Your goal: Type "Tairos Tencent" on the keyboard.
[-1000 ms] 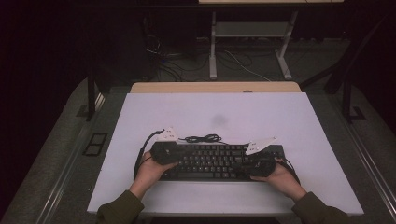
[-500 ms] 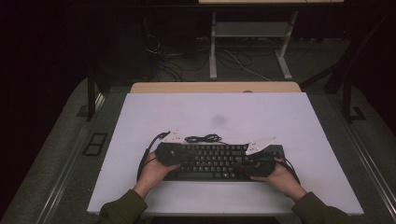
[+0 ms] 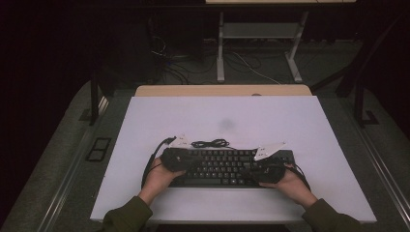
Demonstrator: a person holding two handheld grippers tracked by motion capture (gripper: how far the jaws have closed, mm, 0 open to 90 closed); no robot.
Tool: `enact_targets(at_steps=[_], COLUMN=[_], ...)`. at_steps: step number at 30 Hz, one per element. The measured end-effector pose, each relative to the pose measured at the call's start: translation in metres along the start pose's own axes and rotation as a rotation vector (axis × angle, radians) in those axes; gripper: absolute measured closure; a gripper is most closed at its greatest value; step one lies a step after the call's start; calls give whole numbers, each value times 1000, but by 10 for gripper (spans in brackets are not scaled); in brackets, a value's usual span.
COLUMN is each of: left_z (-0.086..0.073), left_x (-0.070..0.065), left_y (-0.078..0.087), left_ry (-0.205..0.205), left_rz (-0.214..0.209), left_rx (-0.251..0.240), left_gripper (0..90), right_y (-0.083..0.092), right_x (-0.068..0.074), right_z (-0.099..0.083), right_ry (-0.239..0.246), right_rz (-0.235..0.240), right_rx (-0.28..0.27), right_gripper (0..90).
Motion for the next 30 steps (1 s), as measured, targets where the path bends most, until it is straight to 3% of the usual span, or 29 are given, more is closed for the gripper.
enact_targets(at_steps=[14,18,24,28,30], left_z=[-2,6,7,8,8], left_x=[0,-3,-4,-4,-4], left_y=[0,6,10,13,16], left_ry=[-11,-7,5,21,23], left_rz=[5,-5,-14,-18,-17], left_rx=[14,-28,-49,-77,-89], left_gripper=[893,892,891,817,694], right_y=[0,0,0,0,0], right_x=[0,0,0,0,0], right_z=[0,0,0,0,0], right_ry=[0,0,0,0,1], right_rz=[-1,0,2,1,2], right_rx=[0,-1,-2,-2,-2], right_gripper=[893,893,893,893,893])
Point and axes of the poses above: each handheld gripper's, and its own axes: y roughly backward along the jaws, z roughly out of its top, x roughly to its left, the point moved 9 cm from there along -y, roughly forward along the jaws, and after that the axes turned 1 degree about y, right-handed, at the moved point
